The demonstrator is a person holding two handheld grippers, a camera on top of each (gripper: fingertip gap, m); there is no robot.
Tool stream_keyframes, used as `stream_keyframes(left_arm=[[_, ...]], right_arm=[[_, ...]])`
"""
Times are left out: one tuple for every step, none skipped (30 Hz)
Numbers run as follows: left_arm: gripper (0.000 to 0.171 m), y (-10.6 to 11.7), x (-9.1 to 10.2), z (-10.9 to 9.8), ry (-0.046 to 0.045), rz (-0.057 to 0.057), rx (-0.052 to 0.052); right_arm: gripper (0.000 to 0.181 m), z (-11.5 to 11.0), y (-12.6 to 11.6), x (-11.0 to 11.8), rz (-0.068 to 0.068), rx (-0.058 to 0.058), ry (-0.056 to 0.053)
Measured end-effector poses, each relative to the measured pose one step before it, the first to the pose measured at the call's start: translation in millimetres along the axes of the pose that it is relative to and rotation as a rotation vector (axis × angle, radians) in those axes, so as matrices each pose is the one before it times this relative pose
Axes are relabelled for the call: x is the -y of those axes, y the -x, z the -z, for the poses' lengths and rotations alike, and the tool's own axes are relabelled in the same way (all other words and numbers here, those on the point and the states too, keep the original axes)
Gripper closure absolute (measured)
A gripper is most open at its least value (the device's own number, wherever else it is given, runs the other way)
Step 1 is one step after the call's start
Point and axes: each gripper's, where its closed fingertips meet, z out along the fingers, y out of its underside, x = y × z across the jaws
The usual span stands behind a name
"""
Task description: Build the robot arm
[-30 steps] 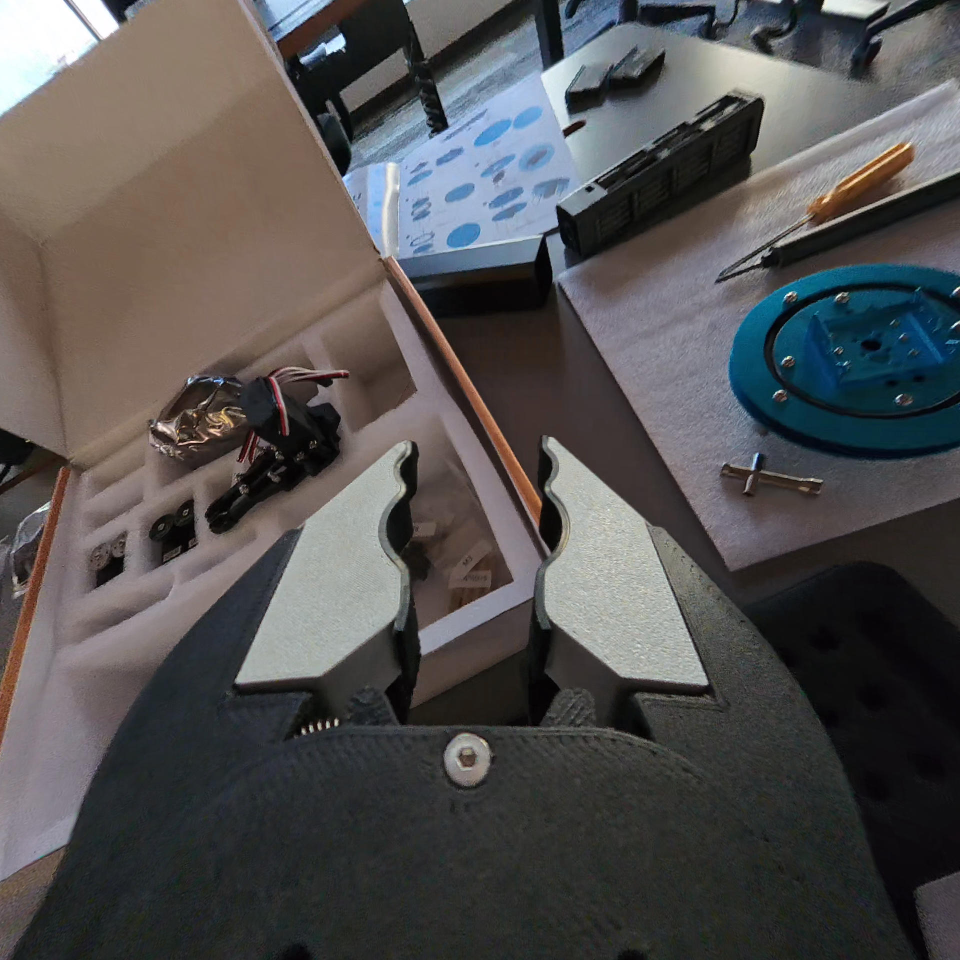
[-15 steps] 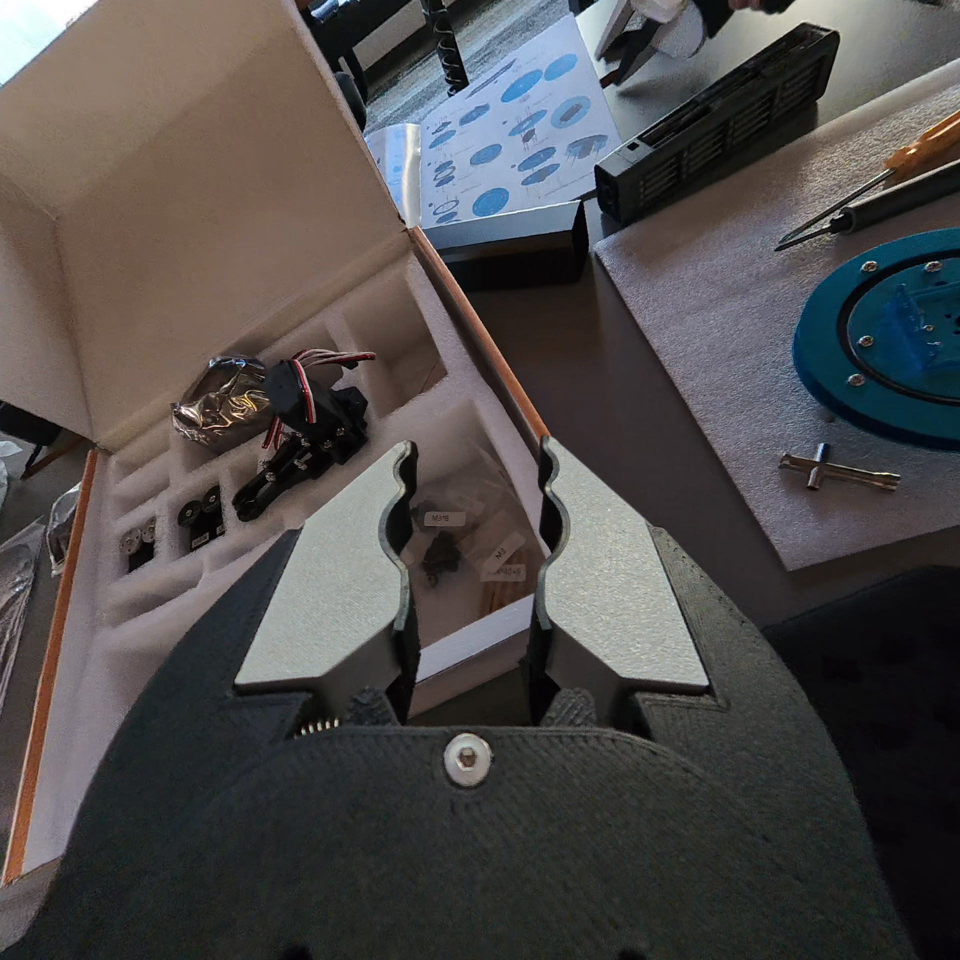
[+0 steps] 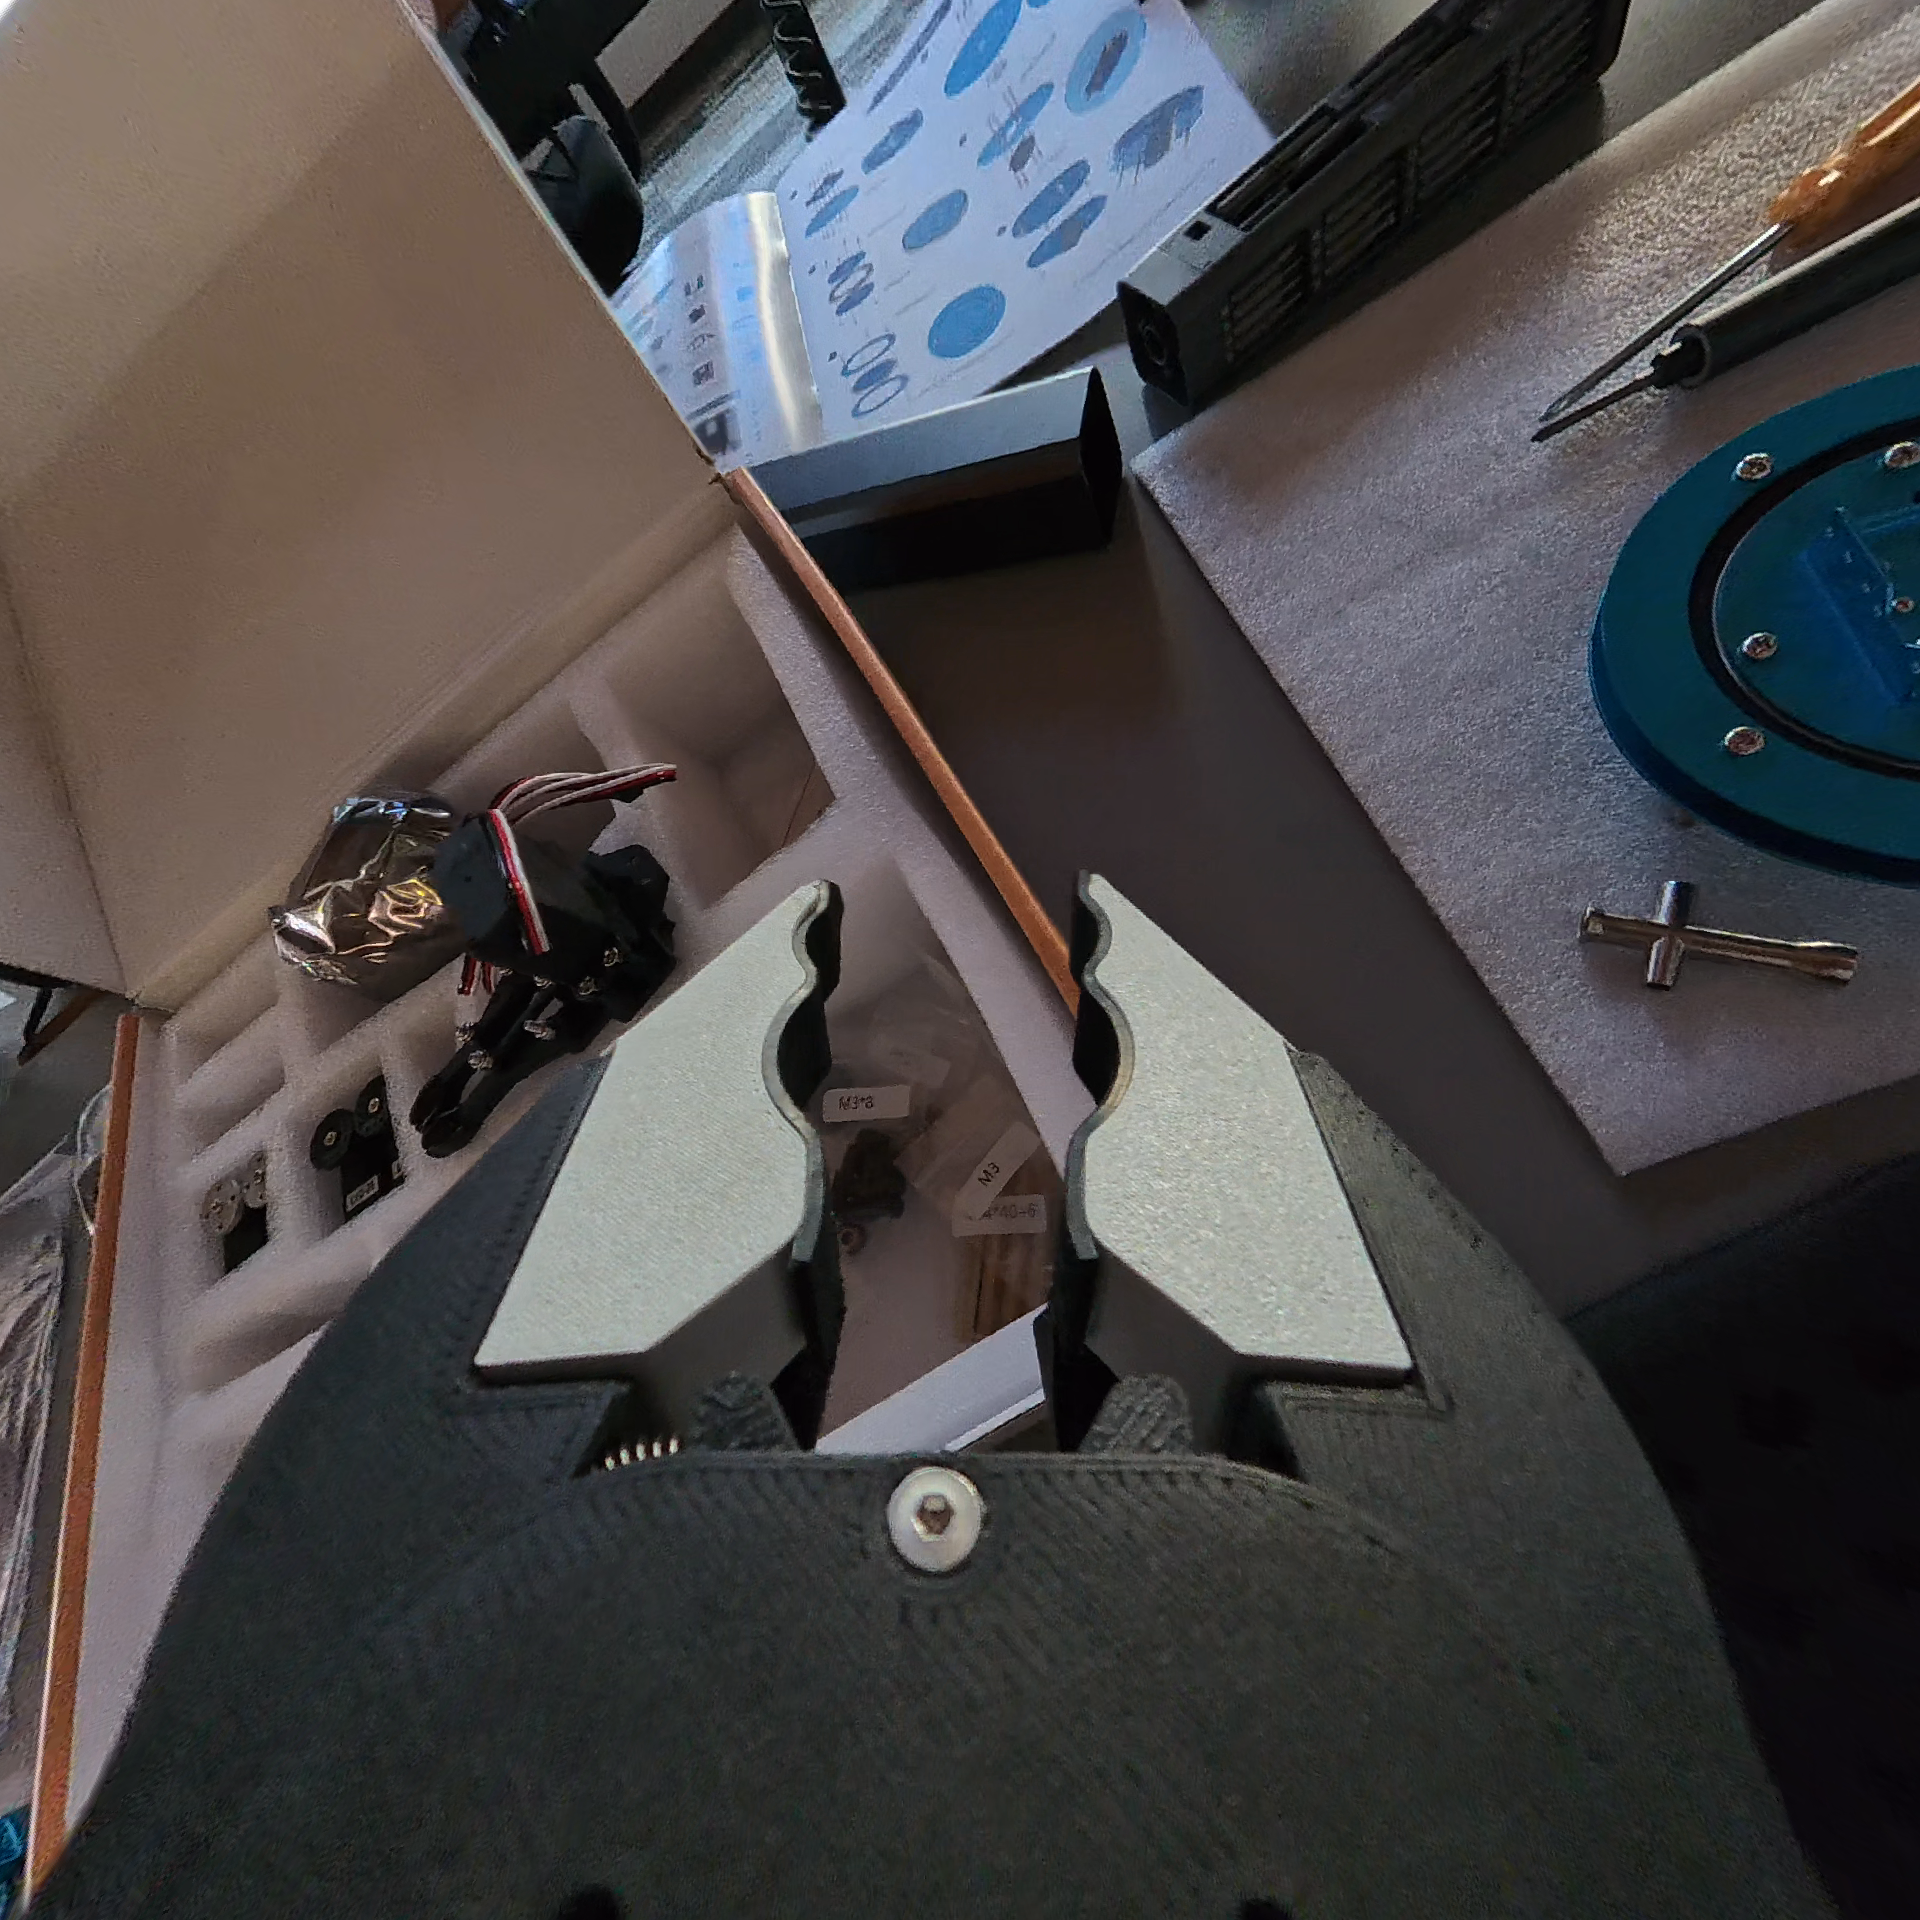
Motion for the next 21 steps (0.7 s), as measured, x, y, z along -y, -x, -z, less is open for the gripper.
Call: stream_keyframes(left_arm=[[0.128, -2.02, 0.56, -1.3, 0.00513, -0.0085, -0.003], [0.129, -2.36, 1.19, -1.38, 0.00344, -0.0067, -0.0049], [0.129, -2.81, 1.49, -1.76, 0.00297, -0.0053, -0.0066], [0.128, -2.81, 1.77, -1.96, 0.00222, -0.0054, -0.0061], [0.128, -2.81, 1.82, -2.04, 0.0017, -0.0059, -0.0056], [0.128, -3.16, 1.82, -2.18, 0.00243, -0.0056, -0.0073], [0.128, -3.35, 1.78, -2.07, 0.00197, -0.005, -0.0085], [0.128, -3.42, 2.02, -2.15, -0.00005, -0.0043, -0.0088], [0.128, -3.89, 1.96, -1.92, -0.00039, -0.0037, -0.0106], [0.128, -4.08, 1.82, -2.14, -0.0001, -0.0033, -0.0121], [0.128, -3.89, 1.73, -2.22, -0.00063, -0.0027, -0.0109], [0.128, -3.42, 1.84, -2.18, -0.00093, -0.002, -0.0094], [0.128, -2.83, 2.15, -2.12, -0.00215, -0.0003, -0.0082], [0.128, -2.39, 2.55, -2.16, -0.00463, 0.0039, -0.0081], [0.128, -2.43, 3.12, -2.03, -0.00684, 0.009, -0.0101], [0.127, -2.35, 3.52, -1.89, -0.00821, 0.0142, -0.0109], [0.127, -1.87, 3.75, -2.05, -0.01008, 0.0218, -0.0104], [0.127, -2.59, 4.31, -2.1, -0.01386, 0.0311, -0.0146], [0.127, -4.26, 4.55, -2.38, -0.01783, 0.0372, -0.0238], [0.127, -6.12, 4.22, -2.34, -0.01776, 0.0362, -0.0313], [0.127, -6.09, 2.85, -2.41, -0.00978, 0.0226, -0.0268]], right_arm=[[0.181, 6.48, -4.49, 0.96, 0.0365, -0.0449, 0.021], [0.18, 5.55, -3.26, 0.29, 0.0312, -0.0368, 0.0255], [0.18, 4.22, -2.08, 0.72, 0.0332, -0.0294, 0.0219], [0.18, 2.57, -0.54, -0.12, 0.0443, -0.0202, 0.0253], [0.18, 1.38, -2.46, -1.55, 0.0359, -0.0295, 0.0326], [0.179, 0.59, -3.3, -0.06, 0.0259, -0.0343, 0.0201], [0.179, -0.51, -1.71, 0.58, 0.0316, -0.0245, 0.013], [0.178, -1.05, -1.5, -0.85, 0.0289, -0.0224, 0.0163], [0.178, -0.92, -1.61, -1.3, 0.0173, -0.0205, 0.0145], [0.177, -1.12, -1.97, -1.3, 0.0151, -0.0188, 0.0125], [0.174, -1.15, -2.77, -1.3, 0.0137, -0.0218, 0.0086], [0.171, -0.97, -1.98, -0.72, 0.0115, -0.0162, 0.0014], [0.167, -0.58, -2.24, -0.77, 0.0132, -0.0182, -0.0003], [0.162, -0.07, -1.76, -1.66, 0.0174, -0.0189, 0.0033], [0.159, 0.79, -0.86, -2.58, 0.0226, -0.0185, 0.0072], [0.156, 1.99, 0.96, -0.94, 0.0258, -0.0144, -0.0084], [0.151, 2.97, 1.78, 0.23, 0.0229, -0.0155, -0.0209], [0.144, 3.74, 4.46, -1.13, 0.0297, -0.004, -0.0171], [0.139, 4.38, 5.99, -2.96, 0.0375, -0.0011, -0.0085], [0.136, 5.67, 6.71, -1.88, 0.0415, -0.0076, -0.0214], [0.135, 7.66, 7.89, -0.65, 0.0415, -0.0163, -0.0365]])
